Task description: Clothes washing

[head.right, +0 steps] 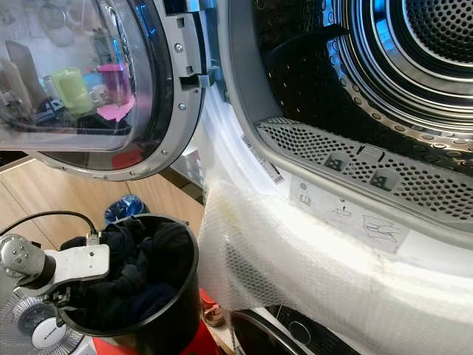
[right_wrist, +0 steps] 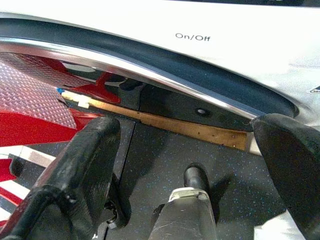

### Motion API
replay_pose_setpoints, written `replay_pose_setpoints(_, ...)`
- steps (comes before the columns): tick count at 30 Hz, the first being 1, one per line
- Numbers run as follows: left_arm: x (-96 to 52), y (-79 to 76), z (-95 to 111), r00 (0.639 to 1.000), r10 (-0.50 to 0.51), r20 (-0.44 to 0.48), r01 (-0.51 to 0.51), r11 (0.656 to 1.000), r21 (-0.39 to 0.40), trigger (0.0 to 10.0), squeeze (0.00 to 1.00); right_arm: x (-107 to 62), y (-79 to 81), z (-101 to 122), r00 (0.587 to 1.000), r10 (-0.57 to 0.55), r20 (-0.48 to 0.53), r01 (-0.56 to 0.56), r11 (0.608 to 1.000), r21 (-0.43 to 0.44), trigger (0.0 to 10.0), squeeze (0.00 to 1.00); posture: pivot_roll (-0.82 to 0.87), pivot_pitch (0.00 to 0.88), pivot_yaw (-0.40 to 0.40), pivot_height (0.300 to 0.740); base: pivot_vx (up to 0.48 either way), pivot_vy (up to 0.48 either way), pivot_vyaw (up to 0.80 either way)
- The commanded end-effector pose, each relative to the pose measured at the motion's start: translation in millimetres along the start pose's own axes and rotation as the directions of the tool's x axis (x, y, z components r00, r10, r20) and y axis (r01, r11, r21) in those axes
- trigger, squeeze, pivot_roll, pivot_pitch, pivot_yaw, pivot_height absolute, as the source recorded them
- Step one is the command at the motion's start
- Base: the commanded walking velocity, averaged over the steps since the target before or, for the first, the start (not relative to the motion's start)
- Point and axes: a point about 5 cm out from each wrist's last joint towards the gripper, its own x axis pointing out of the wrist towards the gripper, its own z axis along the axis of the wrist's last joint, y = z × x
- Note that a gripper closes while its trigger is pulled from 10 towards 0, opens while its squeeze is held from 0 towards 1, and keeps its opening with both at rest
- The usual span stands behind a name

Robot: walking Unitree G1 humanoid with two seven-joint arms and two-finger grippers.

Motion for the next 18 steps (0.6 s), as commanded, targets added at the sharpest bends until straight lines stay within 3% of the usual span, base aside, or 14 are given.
replay_pose_setpoints(1, -0.3, 2.3, -1.4, 1.000, 0.009, -0.012, -0.009, 1.000, 0.006, 0.0, 0.00, -0.1, 2.0, -1.8, 1.000, 0.007, -0.012, -0.007, 1.000, -0.003, 10.0, 0.00, 0.30, 0.000, 0.066, 0.740, 0.000, 0.000, 0.00)
replay_pose_setpoints(18, 8.0, 5.5, 4.1, 1.000, 0.009, 0.014, -0.010, 0.999, 0.044, 0.0, 0.00, -0.8, 1.5, -3.7, 1.000, 0.004, -0.013, -0.004, 1.000, -0.002, 10.0, 0.00, 0.27, 0.000, 0.078, 0.740, 0.000, 0.000, 0.00)
